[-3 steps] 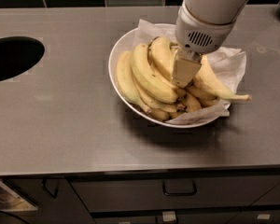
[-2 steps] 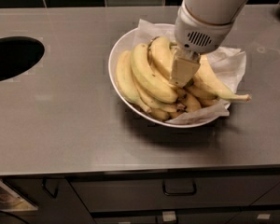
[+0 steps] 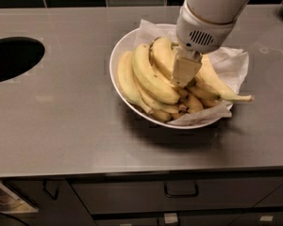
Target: Pick banana from white bowl
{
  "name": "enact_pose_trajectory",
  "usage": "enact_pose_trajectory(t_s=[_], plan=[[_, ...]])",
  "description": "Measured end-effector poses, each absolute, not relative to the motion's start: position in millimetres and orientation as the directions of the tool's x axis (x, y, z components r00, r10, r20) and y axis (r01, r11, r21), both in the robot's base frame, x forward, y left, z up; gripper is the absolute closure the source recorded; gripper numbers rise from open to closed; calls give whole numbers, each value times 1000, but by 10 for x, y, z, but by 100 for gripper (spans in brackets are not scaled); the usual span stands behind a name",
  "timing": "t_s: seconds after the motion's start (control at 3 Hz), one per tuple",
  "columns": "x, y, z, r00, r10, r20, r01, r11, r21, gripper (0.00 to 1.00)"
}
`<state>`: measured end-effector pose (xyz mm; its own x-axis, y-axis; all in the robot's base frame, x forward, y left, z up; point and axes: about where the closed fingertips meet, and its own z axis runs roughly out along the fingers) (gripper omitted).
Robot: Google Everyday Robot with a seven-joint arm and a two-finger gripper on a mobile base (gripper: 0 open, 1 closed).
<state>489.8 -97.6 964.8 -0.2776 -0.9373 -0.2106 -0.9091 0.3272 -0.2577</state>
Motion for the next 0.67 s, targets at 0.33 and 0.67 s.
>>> enact_pose_trajectory(t_s=[0.33,0.67], plan=[[4898,-976,9648,-278,-937,-211,-909,327,-258,93],[4897,-976,9648,-278,-937,-211,-909,327,-258,100]])
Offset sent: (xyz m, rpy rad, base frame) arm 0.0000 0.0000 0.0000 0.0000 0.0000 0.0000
